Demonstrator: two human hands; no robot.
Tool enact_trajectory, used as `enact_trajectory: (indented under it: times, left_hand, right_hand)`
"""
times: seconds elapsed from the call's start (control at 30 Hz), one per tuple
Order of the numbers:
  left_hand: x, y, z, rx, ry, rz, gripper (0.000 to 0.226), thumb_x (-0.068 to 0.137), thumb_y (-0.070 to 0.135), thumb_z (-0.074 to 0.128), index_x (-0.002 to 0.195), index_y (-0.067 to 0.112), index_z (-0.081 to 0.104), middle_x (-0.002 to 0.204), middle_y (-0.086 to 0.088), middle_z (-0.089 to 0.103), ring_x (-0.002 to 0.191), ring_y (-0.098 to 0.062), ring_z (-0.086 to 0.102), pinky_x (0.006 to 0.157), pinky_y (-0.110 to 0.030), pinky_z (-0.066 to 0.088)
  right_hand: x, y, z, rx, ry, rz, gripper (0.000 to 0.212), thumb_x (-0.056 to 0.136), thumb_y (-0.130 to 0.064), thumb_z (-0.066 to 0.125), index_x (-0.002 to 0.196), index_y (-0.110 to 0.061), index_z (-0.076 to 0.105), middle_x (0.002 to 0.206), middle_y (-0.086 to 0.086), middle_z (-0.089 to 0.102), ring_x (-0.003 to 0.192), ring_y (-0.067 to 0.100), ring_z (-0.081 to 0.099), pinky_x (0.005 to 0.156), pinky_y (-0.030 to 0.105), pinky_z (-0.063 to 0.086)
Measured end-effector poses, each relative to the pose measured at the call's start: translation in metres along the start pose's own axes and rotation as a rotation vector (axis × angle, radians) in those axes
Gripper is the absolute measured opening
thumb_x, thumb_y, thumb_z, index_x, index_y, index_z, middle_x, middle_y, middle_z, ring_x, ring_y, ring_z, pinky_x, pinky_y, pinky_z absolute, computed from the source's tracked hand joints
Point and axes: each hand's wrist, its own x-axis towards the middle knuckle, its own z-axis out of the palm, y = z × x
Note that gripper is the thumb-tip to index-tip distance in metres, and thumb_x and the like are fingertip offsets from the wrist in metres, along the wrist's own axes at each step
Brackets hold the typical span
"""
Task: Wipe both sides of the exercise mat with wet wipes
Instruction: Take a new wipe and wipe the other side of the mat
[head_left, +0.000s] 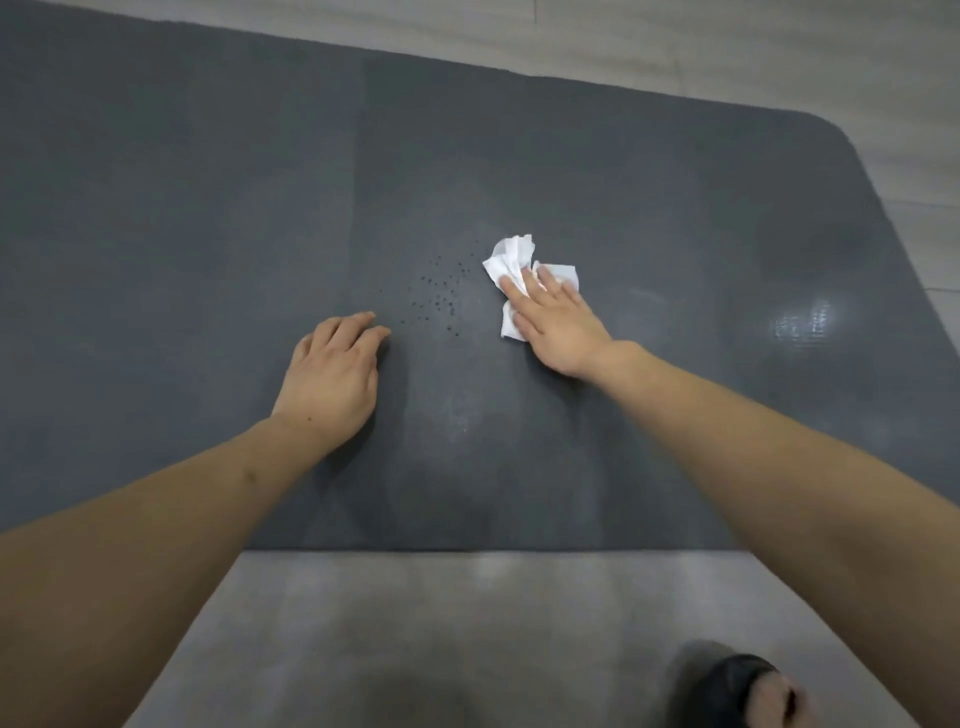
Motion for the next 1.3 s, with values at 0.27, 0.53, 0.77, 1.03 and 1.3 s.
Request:
enact_trajectory:
  times: [0.27,0.53,0.77,1.03,1.3]
  left_hand:
    - [0.005,0.032,0.010,-0.053,-0.016,0.046,0.040,0.100,0.016,0.048,0.140,0.015,0.054,0.154,-0.006,0.042,0.139,-0.032,0.035,0.115,-0.051,0.033]
    - [0.028,0.058,0.016,-0.003,-0.003,0.097,0.041,0.100,0.017,0.046,0.141,0.015,0.052,0.157,-0.009,0.039,0.147,-0.032,0.032,0.120,-0.049,0.030]
    - [0.025,0.092,0.029,0.011,-0.037,0.133,0.040,0.103,0.026,0.043,0.142,0.021,0.051,0.159,-0.005,0.038,0.151,-0.028,0.029,0.122,-0.048,0.027]
    - [0.016,0.119,0.040,0.061,-0.092,0.187,0.045,0.105,0.039,0.042,0.148,0.025,0.047,0.163,-0.003,0.032,0.153,-0.027,0.024,0.124,-0.048,0.021]
    - [0.022,0.129,0.035,0.085,-0.077,0.200,0.045,0.105,0.034,0.040,0.148,0.024,0.045,0.164,-0.004,0.029,0.153,-0.027,0.022,0.124,-0.048,0.021]
  right_hand:
    - [-0.212,-0.020,0.074,-0.231,-0.058,-0.640,0.069,0.103,-0.030,0.048,0.165,-0.028,0.018,0.170,-0.001,0.023,0.160,0.027,0.005,0.128,0.047,0.014]
    - [-0.029,0.067,-0.002,-0.108,-0.036,-0.252,0.055,0.112,-0.029,0.027,0.165,-0.027,0.012,0.172,0.009,0.012,0.160,0.024,0.005,0.128,0.048,0.013]
    - [-0.097,0.065,0.033,-0.104,0.044,-0.315,0.056,0.110,-0.035,0.021,0.165,-0.024,0.018,0.171,0.007,0.019,0.159,0.031,0.009,0.127,0.050,0.014]
    - [-0.205,0.094,0.054,-0.230,-0.100,-0.791,0.057,0.107,-0.026,0.038,0.163,-0.033,0.027,0.170,-0.002,0.025,0.159,0.017,0.010,0.127,0.042,0.016]
    - [-0.076,0.130,0.006,-0.022,0.048,-0.009,0.054,0.113,-0.030,0.023,0.166,-0.028,0.013,0.173,0.006,0.012,0.160,0.025,0.004,0.128,0.048,0.010]
